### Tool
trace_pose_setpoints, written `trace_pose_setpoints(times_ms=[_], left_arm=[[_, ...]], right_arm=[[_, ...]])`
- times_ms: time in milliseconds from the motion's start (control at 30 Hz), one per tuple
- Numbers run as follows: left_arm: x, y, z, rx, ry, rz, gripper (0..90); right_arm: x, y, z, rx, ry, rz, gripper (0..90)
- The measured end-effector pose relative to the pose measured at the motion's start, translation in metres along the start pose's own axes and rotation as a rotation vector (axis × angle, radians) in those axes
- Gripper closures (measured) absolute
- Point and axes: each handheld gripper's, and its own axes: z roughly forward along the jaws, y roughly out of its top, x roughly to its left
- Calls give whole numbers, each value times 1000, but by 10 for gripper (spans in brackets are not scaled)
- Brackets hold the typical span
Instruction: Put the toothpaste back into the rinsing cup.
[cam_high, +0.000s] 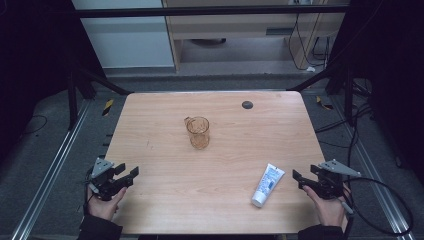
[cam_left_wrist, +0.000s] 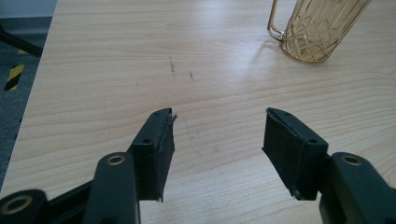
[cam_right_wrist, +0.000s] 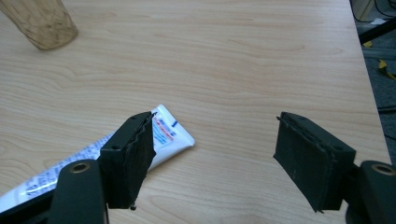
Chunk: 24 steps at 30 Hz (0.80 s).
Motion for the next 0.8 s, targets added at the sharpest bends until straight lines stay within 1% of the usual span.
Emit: trace_pose_setpoints(times_ms=[100, 167, 267, 300, 367, 400, 433, 467, 500, 533, 567, 600, 633, 667, 733, 767, 800], left_arm=[[0, 0, 0, 5, 2, 0, 438], [0, 0, -1, 7, 7, -2, 448], [0, 0, -2, 11, 9, -4, 462], [0, 0, -3, 12, 7, 1, 469], [0, 0, -3, 14, 6, 4, 471], [-1, 0, -3, 15, 4, 6, 475], [-1, 0, -3, 15, 4, 6, 475], [-1, -1, -2, 17, 2, 7, 475], [-1, -1, -1, 22, 1, 8, 475], [-1, -1, -1, 22, 1, 8, 475], [-2, -2, 0, 27, 1, 10, 475], [-2, -2, 0, 28, 1, 14, 475], [-3, -2, 1, 27, -3, 16, 472], [-3, -2, 2, 27, -8, 20, 472], [-4, -4, 4, 25, -13, 26, 463], [-5, -4, 5, 28, -13, 32, 452], [-6, -5, 6, 27, -13, 37, 452]], right_arm=[[4, 3, -2, -5, 1, 8, 287], [8, 5, -3, -9, -6, -1, 282], [16, 8, -3, 7, -14, -11, 266], [21, 8, -2, 22, -18, -17, 258], [23, 8, -2, 26, -18, -22, 260], [27, 8, 0, 45, -27, -33, 266], [27, 8, 0, 45, -27, -33, 266], [29, 8, -1, 45, -29, -35, 281], [31, 7, -2, 54, -18, -36, 323], [31, 7, -2, 54, -18, -36, 323], [32, 6, -2, 50, -18, -46, 369], [33, 5, -3, 56, -11, -45, 432], [34, 4, -2, 56, -9, -49, 522], [34, 4, -2, 56, -9, -49, 522], [34, 4, -1, 74, 5, -58, 565], [35, 2, 1, 96, 18, -57, 608], [35, 2, 1, 96, 18, -57, 608]])
